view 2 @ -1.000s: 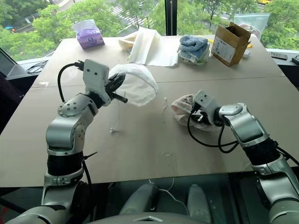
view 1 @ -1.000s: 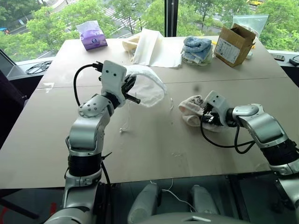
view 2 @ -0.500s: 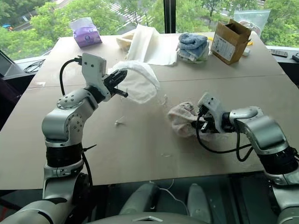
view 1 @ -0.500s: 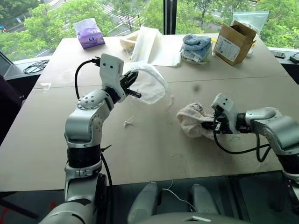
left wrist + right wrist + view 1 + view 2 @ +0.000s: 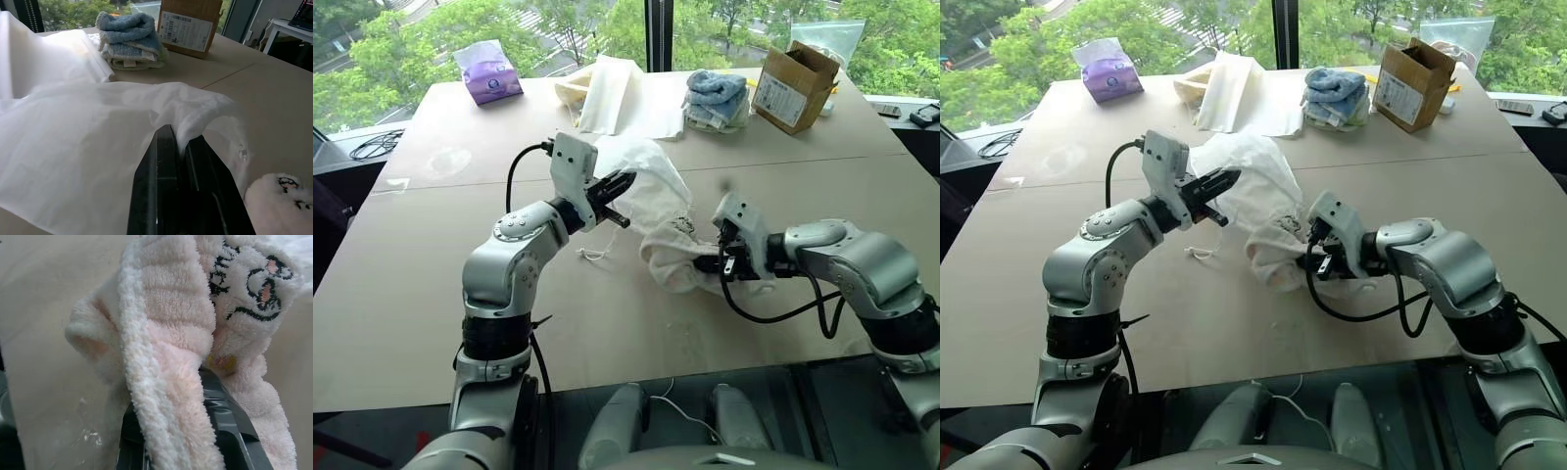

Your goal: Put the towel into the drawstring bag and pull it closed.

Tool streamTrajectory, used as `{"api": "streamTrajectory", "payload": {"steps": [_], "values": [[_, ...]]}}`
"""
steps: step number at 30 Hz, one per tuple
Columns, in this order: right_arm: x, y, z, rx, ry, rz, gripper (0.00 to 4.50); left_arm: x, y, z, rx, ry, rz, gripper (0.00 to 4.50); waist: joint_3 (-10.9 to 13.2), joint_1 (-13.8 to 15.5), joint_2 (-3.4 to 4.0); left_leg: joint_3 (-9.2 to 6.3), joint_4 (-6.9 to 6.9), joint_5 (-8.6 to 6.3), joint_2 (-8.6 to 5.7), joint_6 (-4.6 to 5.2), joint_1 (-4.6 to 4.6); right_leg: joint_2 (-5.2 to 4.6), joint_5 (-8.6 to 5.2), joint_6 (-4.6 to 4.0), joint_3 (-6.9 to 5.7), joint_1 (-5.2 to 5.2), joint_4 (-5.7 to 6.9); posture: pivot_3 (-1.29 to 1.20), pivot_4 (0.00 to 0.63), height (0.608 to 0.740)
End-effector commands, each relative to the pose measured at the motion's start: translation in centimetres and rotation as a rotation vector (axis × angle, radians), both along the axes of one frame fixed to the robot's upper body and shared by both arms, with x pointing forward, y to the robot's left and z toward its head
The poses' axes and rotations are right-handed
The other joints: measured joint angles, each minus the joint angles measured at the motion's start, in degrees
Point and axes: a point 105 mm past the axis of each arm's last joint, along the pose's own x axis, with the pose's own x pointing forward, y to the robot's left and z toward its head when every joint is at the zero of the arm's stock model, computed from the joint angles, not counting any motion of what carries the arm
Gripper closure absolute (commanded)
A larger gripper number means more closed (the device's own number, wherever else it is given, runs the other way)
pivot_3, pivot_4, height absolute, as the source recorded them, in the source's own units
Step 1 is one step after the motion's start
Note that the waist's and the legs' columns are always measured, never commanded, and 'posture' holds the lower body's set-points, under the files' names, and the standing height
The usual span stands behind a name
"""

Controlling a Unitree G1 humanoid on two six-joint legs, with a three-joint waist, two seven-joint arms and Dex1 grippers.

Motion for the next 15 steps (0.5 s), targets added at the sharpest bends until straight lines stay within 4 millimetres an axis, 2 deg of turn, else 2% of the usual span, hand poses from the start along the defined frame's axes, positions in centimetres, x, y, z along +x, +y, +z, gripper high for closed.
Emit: {"api": "streamTrajectory", "payload": {"steps": [1,10,15], "values": [[2.7,0.6,1.6,0.074,-0.097,-0.161,4.49,-1.2,-1.4,0.7,0.020,-0.055,-0.075,4.50,0.00,-0.09,0.00,0.01,0.00,0.00,0.00,0.00,0.00,0.00,0.00,0.00,0.01,0.00,0.00,0.00,0.150,0.740],[4.3,1.7,2.9,0.358,-0.003,-0.360,4.49,-2.2,-2.1,-0.8,0.066,-0.004,-0.157,4.50,0.02,-0.13,0.05,0.01,-0.06,0.01,0.00,-0.01,0.01,0.03,0.00,0.00,0.04,-0.05,0.03,0.00,0.150,0.740],[4.6,1.5,3.3,0.431,-0.008,-0.419,4.49,-2.1,-1.9,-0.9,0.077,-0.003,-0.162,4.50,0.03,-0.26,0.07,0.04,-0.07,0.01,0.00,-0.01,0.01,0.03,0.00,0.00,0.07,-0.07,0.03,0.00,0.150,0.740]]}}
